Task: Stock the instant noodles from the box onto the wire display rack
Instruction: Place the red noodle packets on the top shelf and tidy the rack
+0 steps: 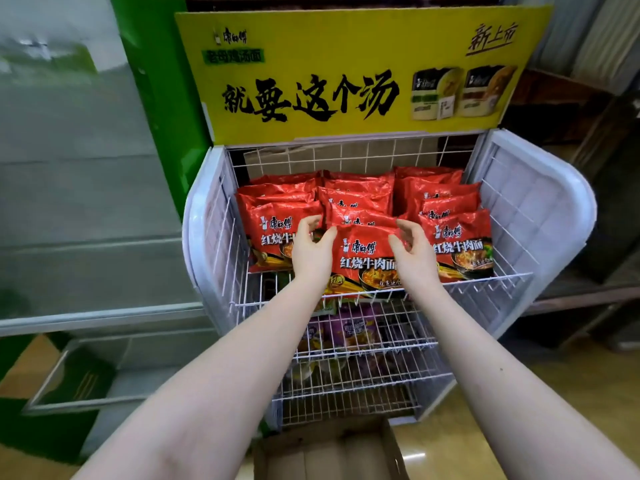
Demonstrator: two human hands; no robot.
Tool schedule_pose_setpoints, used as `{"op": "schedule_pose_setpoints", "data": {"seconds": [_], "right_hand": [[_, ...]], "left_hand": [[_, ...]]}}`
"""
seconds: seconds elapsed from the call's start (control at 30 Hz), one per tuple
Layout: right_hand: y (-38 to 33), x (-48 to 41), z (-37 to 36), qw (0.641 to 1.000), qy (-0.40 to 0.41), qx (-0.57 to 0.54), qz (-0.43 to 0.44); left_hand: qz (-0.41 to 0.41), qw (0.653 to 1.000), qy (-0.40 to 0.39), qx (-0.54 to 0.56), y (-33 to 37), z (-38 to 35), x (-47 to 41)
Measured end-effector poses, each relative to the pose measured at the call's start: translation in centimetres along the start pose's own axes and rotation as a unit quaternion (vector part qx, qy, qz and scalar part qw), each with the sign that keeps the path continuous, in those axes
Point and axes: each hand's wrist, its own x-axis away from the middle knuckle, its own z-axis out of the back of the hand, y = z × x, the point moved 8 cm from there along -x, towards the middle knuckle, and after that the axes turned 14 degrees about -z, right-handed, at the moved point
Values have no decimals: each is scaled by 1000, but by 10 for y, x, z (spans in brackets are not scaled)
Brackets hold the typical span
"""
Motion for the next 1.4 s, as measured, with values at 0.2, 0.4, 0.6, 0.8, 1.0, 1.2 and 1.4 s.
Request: {"op": "schedule_pose_setpoints", "data": {"seconds": [0.2, 0.4, 0.6, 0.8, 1.0, 1.2, 1.4], "right_hand": [[36, -14, 0, 995, 18, -17, -98], [62, -43, -18, 987, -52, 2, -152], [68, -88, -40, 988, -87, -4, -123], [69, -105, -39, 987, -88, -40, -129], [57, -116, -38, 990, -68, -63, -109], [36, -125, -37, 993, -32, -93, -73], [54, -121, -48, 982, -54, -141, -111]], "left_hand": [[83, 995, -52, -19, -40, -11, 6], [149, 983, -102, -41, -64, -34, 7], [120, 980, -17, -157, -67, -60, -13], [123, 975, 19, -183, -66, -70, -25], [109, 990, 47, -70, -70, -78, -37], [42, 996, 65, -52, -60, -79, -70], [90, 994, 55, -28, -84, -84, -66]]}}
